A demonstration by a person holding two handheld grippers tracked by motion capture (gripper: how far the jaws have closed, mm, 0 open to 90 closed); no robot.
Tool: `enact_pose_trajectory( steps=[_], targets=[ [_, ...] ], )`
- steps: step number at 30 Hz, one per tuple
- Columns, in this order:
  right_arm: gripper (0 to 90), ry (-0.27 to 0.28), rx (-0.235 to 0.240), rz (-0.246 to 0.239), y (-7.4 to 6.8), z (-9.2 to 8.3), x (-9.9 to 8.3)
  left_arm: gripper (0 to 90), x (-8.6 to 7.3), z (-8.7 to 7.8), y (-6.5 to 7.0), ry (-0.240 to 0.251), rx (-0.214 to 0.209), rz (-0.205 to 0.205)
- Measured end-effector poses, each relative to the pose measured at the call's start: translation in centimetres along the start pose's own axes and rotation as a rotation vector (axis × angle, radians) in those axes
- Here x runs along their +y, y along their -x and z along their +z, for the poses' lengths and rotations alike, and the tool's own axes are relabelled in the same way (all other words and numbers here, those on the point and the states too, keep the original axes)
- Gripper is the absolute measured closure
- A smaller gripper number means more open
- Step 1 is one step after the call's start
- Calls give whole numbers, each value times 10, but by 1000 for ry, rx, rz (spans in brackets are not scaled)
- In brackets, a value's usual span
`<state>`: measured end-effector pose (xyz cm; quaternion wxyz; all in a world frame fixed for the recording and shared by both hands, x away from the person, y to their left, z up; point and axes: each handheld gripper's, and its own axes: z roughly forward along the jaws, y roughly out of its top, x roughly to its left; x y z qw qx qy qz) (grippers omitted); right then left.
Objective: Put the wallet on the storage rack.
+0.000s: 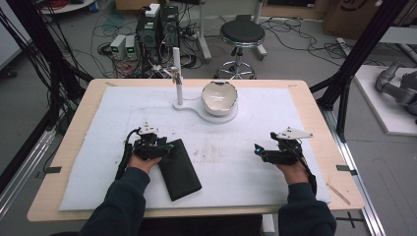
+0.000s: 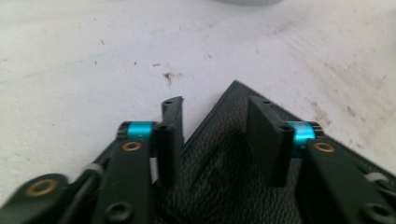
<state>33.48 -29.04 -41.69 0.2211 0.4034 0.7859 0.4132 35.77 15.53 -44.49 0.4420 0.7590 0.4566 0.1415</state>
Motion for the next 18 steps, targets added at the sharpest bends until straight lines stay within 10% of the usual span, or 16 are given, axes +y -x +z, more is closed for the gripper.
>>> enact_pose_trajectory(
  steps=[5,18],
  targets=[
    [200,5,-3,8,2,-1,-1,506,3,-18,-2,60,30,-11],
    [200,6,-7,5,0,-3,-1,344,-36,-58,6,-48,24,-40]
  ],
)
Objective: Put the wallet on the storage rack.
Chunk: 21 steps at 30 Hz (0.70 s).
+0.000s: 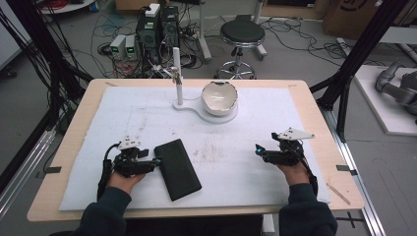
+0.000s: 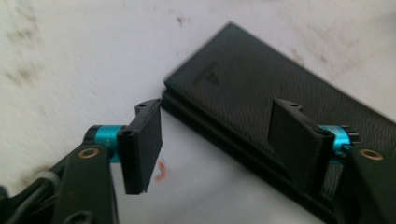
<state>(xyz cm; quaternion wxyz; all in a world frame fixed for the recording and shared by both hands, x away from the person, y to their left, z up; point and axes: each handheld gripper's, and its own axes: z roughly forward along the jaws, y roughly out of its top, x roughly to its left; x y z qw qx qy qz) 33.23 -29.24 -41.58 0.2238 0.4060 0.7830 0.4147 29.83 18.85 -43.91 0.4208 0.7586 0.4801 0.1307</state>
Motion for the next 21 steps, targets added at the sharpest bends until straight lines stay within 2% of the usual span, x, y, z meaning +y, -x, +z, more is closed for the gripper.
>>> enact_pose_trajectory(
  steps=[2,4,5,6,8,9,11,16,17,18,21],
  targets=[
    [200,-1,2,-5,0,0,0,327,-7,5,3,-18,-11,-7],
    [200,2,1,-4,-1,0,1,327,-11,6,3,12,-11,-43],
    [201,5,1,-2,-1,-1,1,339,-11,6,3,12,-11,-43],
    [200,3,0,-2,-1,-1,0,387,-13,6,4,25,-36,-50],
    [200,1,3,-3,0,1,0,501,-11,8,10,33,-51,-45],
    [200,-3,2,-5,0,1,0,556,-10,9,13,30,-54,-37],
    [200,-1,4,-5,-1,2,1,610,-7,12,16,28,-52,-27],
    [200,-3,8,-7,-1,3,2,641,10,37,37,13,-41,14],
    [200,-2,6,-9,-1,3,2,651,10,37,37,13,-41,14],
    [200,-2,7,-7,-1,3,1,659,17,45,44,11,-30,33],
    [200,0,8,-2,0,3,1,674,25,55,54,1,-18,51]
  ],
)
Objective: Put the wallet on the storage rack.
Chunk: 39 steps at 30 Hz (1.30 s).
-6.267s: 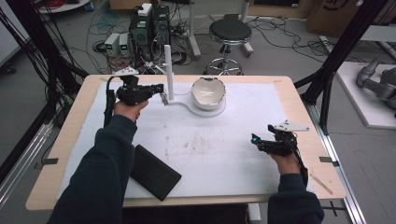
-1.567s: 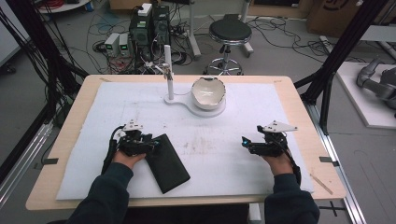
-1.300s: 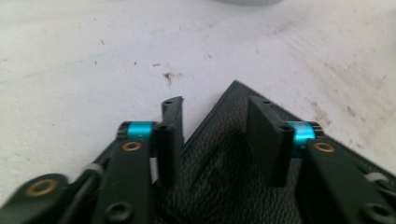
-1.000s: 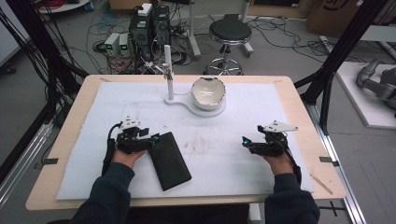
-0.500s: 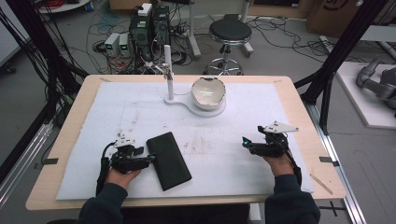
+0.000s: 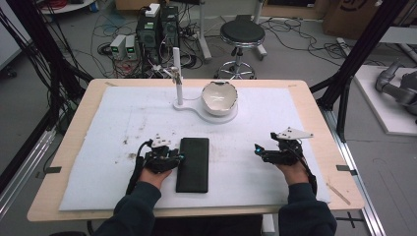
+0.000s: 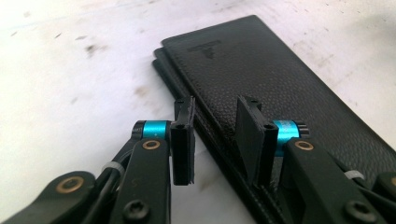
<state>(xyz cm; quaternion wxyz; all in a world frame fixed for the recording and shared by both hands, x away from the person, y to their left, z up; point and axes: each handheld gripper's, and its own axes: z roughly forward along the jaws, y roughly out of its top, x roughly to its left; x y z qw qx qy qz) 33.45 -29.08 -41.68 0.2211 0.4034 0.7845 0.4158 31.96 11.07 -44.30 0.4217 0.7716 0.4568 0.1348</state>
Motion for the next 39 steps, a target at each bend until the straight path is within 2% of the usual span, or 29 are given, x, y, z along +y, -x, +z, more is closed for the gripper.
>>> enact_pose_trajectory(
  steps=[2,3,4,5,6,7,8,12,15,16,17,19,20,22,24,25,29,30,31,34,37,39],
  targets=[
    [200,-1,-2,3,1,-1,-1,654,3,2,2,-6,-5,2],
    [201,2,-3,4,1,-2,-1,604,4,2,1,-12,-8,0],
    [201,3,-8,2,2,-3,-1,551,5,2,0,-21,-23,-17],
    [200,2,-6,10,2,-4,-2,537,3,-2,-4,-34,-46,-27],
    [200,5,-10,8,3,-5,-3,529,3,-2,-4,-34,-46,-27],
    [201,7,-12,12,4,-5,-3,517,-3,-9,-10,-43,-76,-44],
    [201,7,-12,12,4,-5,-3,505,-3,-9,-10,-43,-76,-44],
    [200,2,-16,18,4,-6,-5,486,-19,-22,-19,-65,-142,-67],
    [200,2,-14,10,2,-6,-3,483,-28,-28,-17,-52,-204,-61],
    [200,2,-14,10,2,-6,-3,479,-28,-28,-17,-52,-204,-61],
    [201,1,-11,9,1,-5,-2,483,-30,-28,-12,-49,-216,-44],
    [200,3,-11,8,0,-5,-2,461,-32,-26,-8,-49,-253,-42],
    [200,2,-12,5,0,-5,-2,427,-32,-25,-4,-45,-254,-31],
    [200,-3,-10,8,0,-4,-2,426,-31,-24,-2,-47,-256,-22],
    [201,-3,-8,5,0,-4,-2,461,-27,-17,7,-52,-248,-14],
    [201,-3,-8,5,0,-4,-2,484,-27,-17,7,-52,-248,-14],
    [200,-1,-8,4,0,-3,-2,521,-16,-3,24,-46,-196,-1],
    [200,-2,-9,7,0,-3,-2,530,-16,-3,24,-46,-196,-1],
    [200,-2,-10,7,0,-3,-2,537,-10,3,30,-48,-174,11],
    [201,-1,-8,6,1,-3,-2,548,-1,13,39,-51,-147,31],
    [201,1,-13,9,1,-4,-2,553,4,20,45,-51,-134,37],
    [200,1,-13,6,2,-4,-2,554,10,30,50,-45,-132,44]
  ],
)
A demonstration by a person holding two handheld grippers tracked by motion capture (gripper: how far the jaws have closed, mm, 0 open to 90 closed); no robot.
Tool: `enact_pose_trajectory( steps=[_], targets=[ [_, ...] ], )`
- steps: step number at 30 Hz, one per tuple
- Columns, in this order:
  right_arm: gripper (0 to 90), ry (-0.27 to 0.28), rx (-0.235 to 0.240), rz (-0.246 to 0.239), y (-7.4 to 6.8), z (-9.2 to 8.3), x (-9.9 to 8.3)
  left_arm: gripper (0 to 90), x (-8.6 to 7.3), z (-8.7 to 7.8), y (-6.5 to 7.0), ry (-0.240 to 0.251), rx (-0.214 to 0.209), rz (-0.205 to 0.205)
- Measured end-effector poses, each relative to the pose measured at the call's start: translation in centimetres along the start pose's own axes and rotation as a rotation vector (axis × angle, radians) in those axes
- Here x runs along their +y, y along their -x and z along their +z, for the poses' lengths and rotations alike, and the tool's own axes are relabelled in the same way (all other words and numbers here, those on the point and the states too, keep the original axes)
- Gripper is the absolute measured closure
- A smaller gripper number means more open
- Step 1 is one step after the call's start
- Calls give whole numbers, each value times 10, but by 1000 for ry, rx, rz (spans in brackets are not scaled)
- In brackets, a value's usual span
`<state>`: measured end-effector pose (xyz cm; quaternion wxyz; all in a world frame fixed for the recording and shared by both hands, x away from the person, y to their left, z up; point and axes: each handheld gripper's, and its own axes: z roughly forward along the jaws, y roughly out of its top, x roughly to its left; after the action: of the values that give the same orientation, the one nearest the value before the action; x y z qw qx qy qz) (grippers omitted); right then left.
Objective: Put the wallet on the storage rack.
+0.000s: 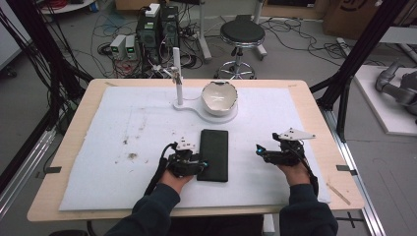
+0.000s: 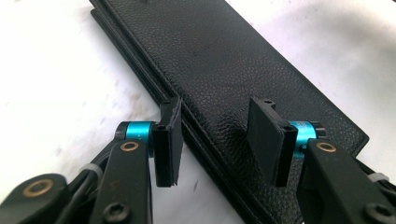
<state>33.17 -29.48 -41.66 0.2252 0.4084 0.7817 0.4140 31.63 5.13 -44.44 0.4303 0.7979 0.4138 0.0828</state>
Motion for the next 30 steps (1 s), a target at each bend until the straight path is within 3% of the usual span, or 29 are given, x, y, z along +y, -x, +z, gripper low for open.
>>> enact_pose_trajectory(
  steps=[6,9,12,14,16,18,21,22,23,25,26,30],
  targets=[
    [200,-2,-1,-1,1,1,0,554,9,18,-1,33,-27,8],
    [200,-2,-2,7,1,1,-1,540,10,17,-3,41,-31,22],
    [200,-4,-1,5,1,1,-1,508,7,9,-10,79,-28,42],
    [200,-5,3,3,0,2,-1,484,4,-8,-26,137,-10,45],
    [200,-7,6,10,-1,2,-1,474,3,-15,-32,158,-3,43],
    [200,10,24,15,-5,5,1,438,-1,-39,-56,212,23,34],
    [200,24,25,54,-15,11,6,407,-6,-64,-82,258,55,23],
    [200,24,25,54,-15,11,6,382,-6,-64,-82,258,55,23],
    [200,17,35,47,-24,18,10,351,-10,-79,-98,282,79,4],
    [200,-5,50,53,-34,25,14,283,-12,-86,-106,290,93,-14],
    [200,-15,69,55,-40,29,15,246,-16,-98,-120,303,126,-46],
    [200,-14,115,96,-54,40,16,234,-24,-114,-135,328,167,-74]
  ],
)
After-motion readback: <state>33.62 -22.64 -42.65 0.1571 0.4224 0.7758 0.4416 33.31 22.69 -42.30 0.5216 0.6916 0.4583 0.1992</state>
